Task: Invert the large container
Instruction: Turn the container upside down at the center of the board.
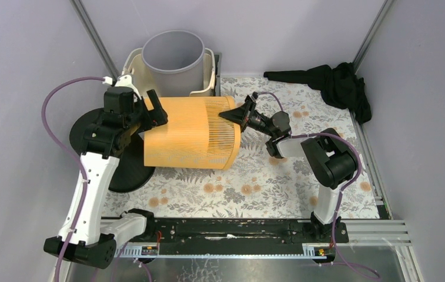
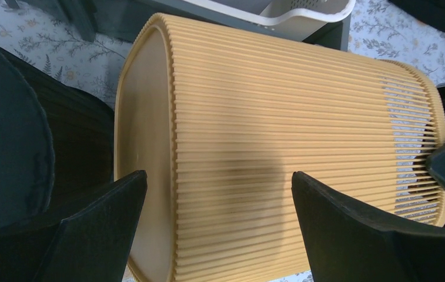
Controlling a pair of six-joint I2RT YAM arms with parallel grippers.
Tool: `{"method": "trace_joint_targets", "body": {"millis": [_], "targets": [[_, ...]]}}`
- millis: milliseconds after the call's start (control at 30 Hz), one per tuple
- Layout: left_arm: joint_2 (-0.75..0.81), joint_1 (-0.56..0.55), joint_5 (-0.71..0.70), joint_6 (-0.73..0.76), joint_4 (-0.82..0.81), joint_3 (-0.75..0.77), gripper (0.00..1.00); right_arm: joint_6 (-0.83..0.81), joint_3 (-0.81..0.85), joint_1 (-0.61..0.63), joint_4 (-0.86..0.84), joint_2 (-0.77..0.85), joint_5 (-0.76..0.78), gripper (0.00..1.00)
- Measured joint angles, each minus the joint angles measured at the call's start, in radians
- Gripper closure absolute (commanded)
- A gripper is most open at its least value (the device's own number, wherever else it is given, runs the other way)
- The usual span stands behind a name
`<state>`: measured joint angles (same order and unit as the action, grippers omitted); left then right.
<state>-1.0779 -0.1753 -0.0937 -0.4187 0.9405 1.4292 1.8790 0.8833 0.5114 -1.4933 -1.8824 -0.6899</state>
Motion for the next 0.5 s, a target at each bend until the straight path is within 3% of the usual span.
{"method": "trace_joint_targets", "body": {"millis": [100,367,500], "targets": [[-0.008,0.005,0.014,-0.002,-0.015,-0.023,0.00,0.000,0.000,0.000,0.000,0.000,0.000,0.97],[-0.014,0.013,0.091,-0.031,-0.062,-0.045,0.00,0.010,0.000,0.000,-0.016,-0.024,0.001,0.65],[-0.019,0.019,0.109,-0.042,-0.070,-0.046,0.00,0.016,0.000,0.000,-0.045,-0.027,0.002,0.59]]}}
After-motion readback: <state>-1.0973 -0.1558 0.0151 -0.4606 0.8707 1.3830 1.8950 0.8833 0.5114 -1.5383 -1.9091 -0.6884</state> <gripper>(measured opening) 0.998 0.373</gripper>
